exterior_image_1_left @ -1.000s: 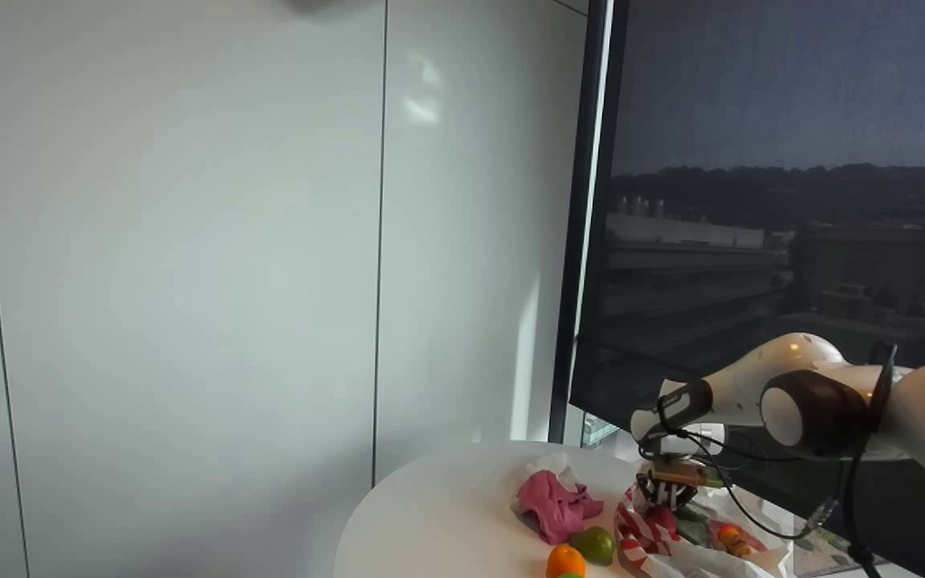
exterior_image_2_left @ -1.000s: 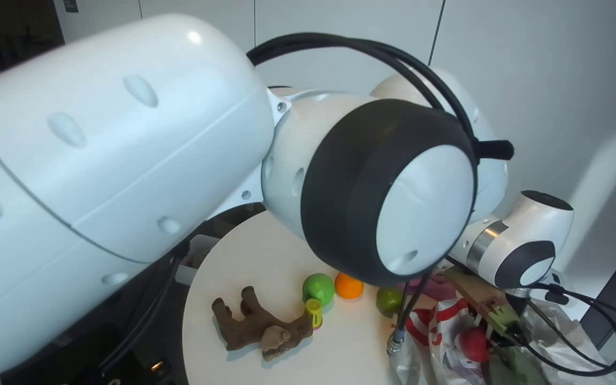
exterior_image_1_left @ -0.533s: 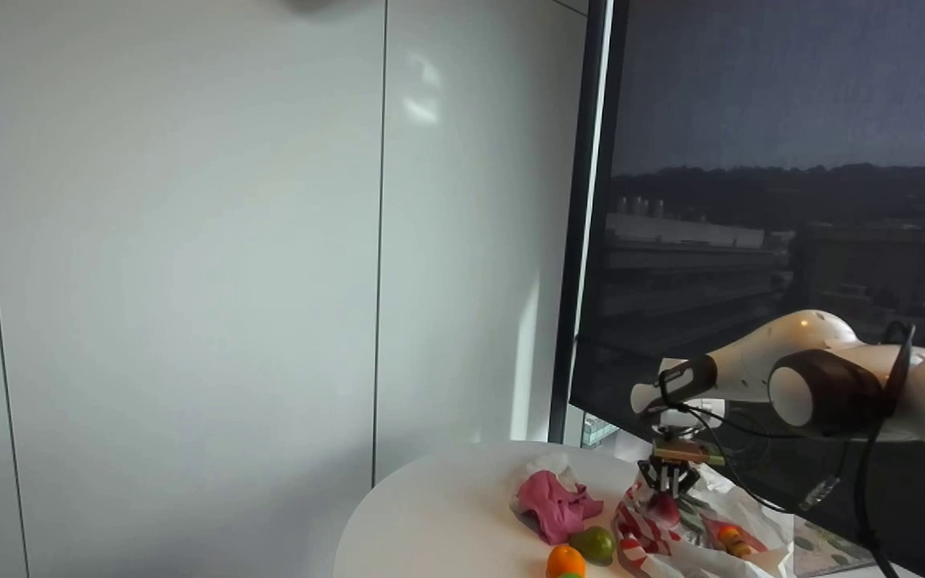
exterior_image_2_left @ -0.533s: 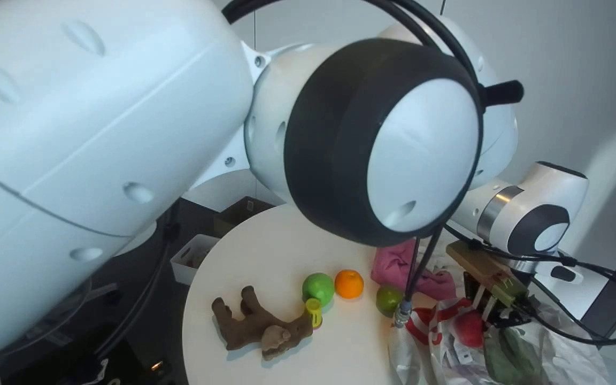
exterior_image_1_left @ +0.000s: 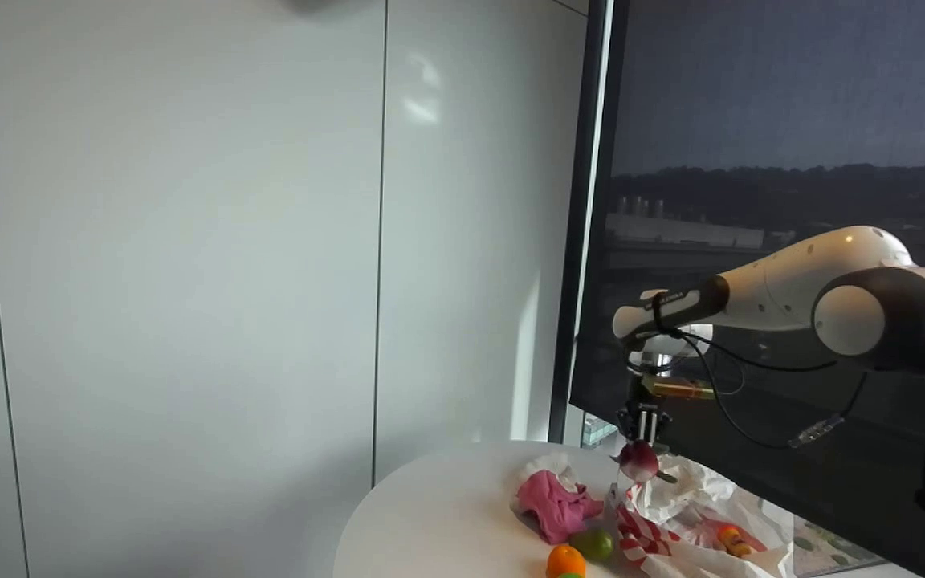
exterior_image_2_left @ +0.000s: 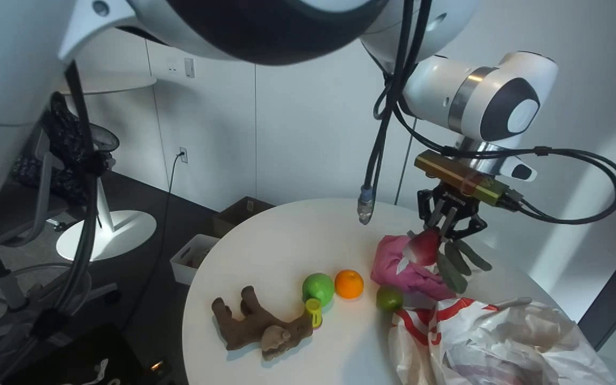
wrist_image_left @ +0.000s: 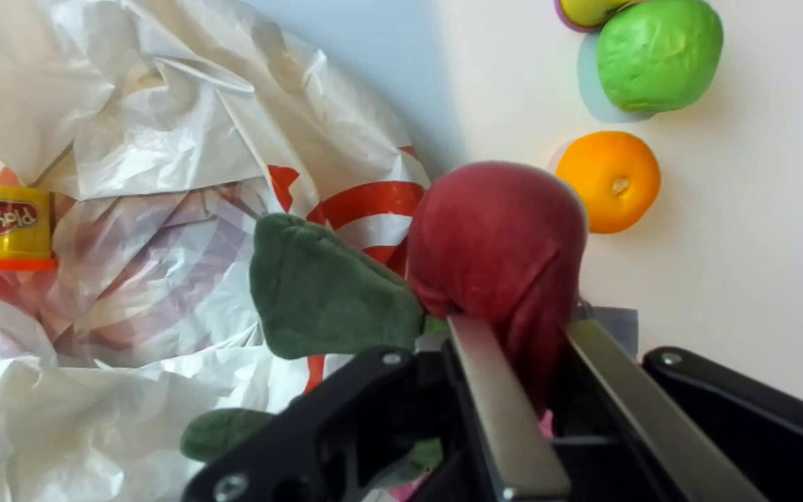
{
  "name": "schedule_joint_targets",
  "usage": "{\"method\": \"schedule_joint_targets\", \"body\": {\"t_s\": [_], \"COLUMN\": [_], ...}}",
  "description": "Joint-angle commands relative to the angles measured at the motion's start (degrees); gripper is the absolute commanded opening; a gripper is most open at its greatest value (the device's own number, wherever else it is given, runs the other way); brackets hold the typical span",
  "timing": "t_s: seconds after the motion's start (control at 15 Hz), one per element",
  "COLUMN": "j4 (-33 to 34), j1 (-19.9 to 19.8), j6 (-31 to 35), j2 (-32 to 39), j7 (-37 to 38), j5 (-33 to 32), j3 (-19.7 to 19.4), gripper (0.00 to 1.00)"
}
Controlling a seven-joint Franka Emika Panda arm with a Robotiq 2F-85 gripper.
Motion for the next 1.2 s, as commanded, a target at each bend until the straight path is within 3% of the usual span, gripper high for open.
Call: {"method": "schedule_joint_targets", "body": {"t_s": [0.0,0.27,0.6,0.87,1.13], "j4": [-13.85,-26.26,-41.35,-48.31,-48.73], "j1": [1.65,5.11,10.97,16.13,20.41], "j6": [-1.56,-2.36,0.51,11.44,22.5], "j2": [-10.96,-17.75,-20.55,-17.54,-13.8], "j7": [-7.05,-13.14,-19.22,-20.07,-15.73], "j5": [2.5,3.65,1.55,-4.21,-15.4], "j3": [2.7,5.55,8.95,11.22,10.89], "gripper": [0.2,0.19,0.19,0.19,0.18]}}
